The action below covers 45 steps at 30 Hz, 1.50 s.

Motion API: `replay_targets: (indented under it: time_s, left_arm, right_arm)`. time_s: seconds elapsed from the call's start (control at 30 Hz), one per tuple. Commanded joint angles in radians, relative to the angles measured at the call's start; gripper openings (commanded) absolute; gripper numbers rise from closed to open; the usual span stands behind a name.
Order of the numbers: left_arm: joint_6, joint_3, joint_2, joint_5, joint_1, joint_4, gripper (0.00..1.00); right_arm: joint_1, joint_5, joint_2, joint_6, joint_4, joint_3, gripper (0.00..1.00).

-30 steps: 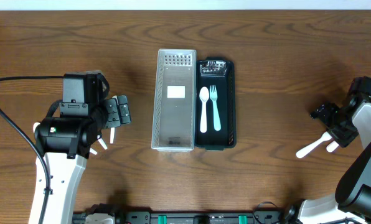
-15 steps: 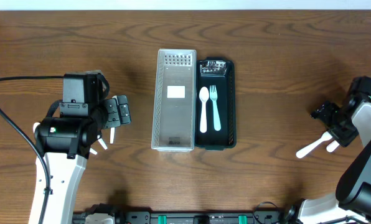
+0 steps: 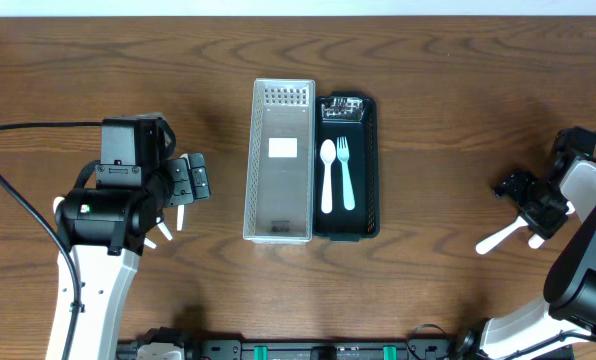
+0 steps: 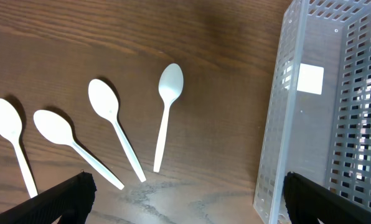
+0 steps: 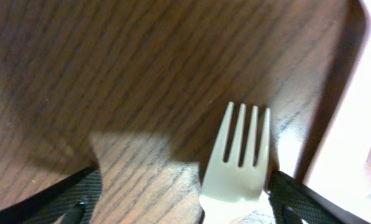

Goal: Pack container
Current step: 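Move the right gripper to the white forks and grasp one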

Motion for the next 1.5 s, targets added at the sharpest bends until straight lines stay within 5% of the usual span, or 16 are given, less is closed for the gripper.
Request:
replay_targets:
  time_s: [0.0,0.4,0.8,1.07,1.47]
  left_arm:
    - [0.013,0.021,-0.003,0.0,0.002,-0.004,0.98]
    - [0.012,0.021,-0.003,0.0,0.002,-0.004,0.98]
    - [0.012,0.021,-0.003,0.0,0.002,-0.004,0.98]
    - [0.012,0.021,-0.003,0.0,0.002,-0.004,0.98]
    - [0.013,0.021,-0.003,0.0,0.002,-0.003,0.98]
  right_arm:
    - [-0.006,0.024,0.039,-0.008,0.0,-0.008,0.82]
    - [-0.006,0.014,0.039,-0.008,-0.003,-0.008,0.45]
    - [-0.006,0.012,0.039,-0.008,-0.003,-0.008,0.26]
    - [-0.006,0.01,0.039,-0.008,0.003,-0.003,0.01]
    - [0.162,-0.1,-0.097,-0.008,-0.231,0.291,0.01]
